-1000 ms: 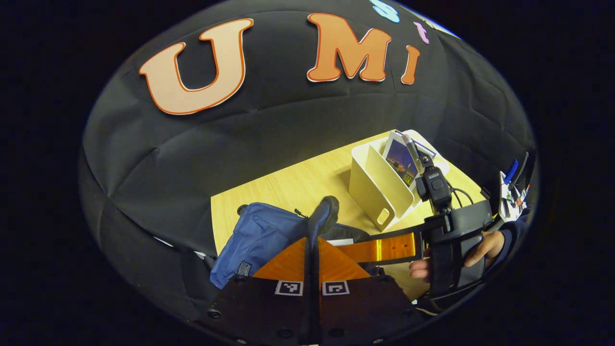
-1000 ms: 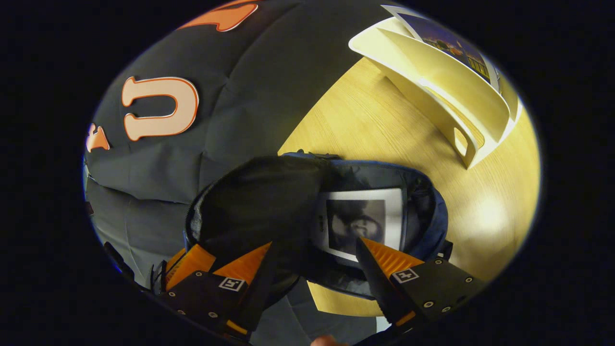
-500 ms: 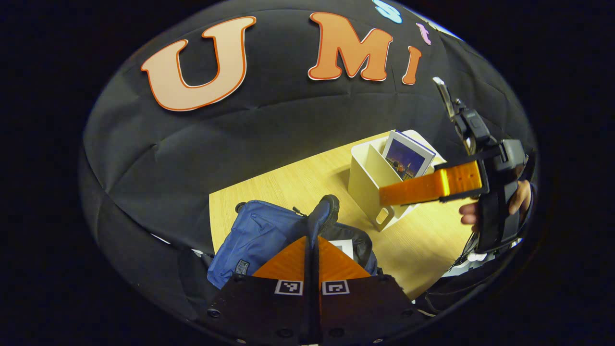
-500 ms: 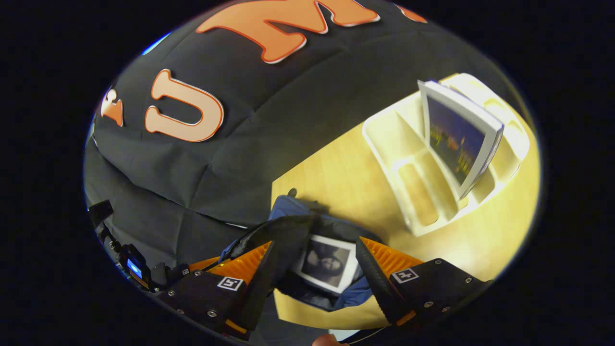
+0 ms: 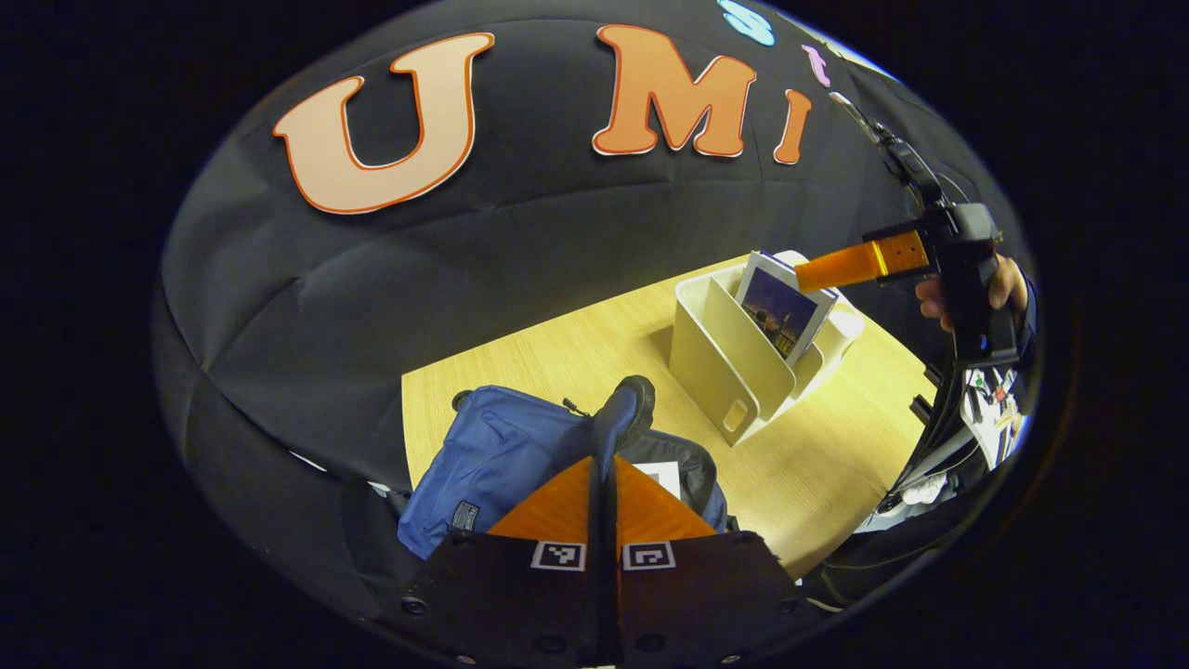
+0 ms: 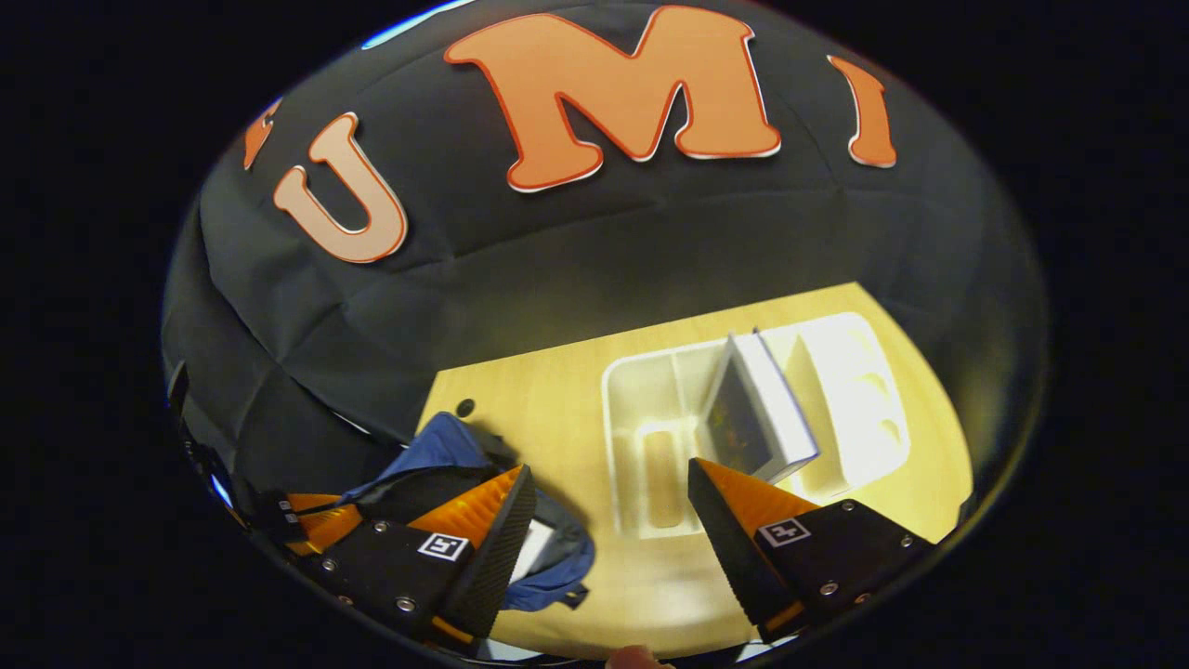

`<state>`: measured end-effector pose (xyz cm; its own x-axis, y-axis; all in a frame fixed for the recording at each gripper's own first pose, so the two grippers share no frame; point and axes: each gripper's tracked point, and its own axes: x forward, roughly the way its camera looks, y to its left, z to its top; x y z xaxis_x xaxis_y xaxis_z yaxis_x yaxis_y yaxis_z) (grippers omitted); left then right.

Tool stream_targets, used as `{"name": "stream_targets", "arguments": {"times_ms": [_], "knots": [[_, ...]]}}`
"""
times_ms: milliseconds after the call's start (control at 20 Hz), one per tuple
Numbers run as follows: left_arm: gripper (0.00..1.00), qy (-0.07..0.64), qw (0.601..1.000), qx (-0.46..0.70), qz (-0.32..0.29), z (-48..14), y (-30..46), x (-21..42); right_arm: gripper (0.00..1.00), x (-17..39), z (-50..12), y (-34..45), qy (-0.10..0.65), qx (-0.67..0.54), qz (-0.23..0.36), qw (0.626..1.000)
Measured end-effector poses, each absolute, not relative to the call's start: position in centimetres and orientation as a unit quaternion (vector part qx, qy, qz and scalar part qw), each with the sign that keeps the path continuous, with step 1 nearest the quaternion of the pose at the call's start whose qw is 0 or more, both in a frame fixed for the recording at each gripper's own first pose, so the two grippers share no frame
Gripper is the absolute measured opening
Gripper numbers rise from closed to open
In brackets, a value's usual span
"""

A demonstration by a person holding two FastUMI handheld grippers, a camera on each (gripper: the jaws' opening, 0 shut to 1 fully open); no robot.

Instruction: Open the schoolbag, grab two books from the bookshelf and put them into the schoolbag.

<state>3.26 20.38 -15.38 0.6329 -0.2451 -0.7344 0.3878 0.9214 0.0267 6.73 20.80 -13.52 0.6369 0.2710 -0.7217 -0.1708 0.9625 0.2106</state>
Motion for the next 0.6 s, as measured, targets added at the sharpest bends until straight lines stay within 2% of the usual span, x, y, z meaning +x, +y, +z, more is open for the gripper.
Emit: {"name": "stream_targets", "arguments": {"times_ms": [250, 600], "knots": [[0.0, 0.392, 0.899, 0.083, -0.178, -15.7, 20.3, 2.9, 0.97, 9.3, -12.9, 16.2, 0.43, -0.016, 0.106, 0.897], [0.0, 0.397, 0.897, 0.078, -0.176, -16.2, 20.1, 2.7, 0.97, 12.3, -17.5, 13.2, 0.507, -0.044, 0.102, 0.855]]}}
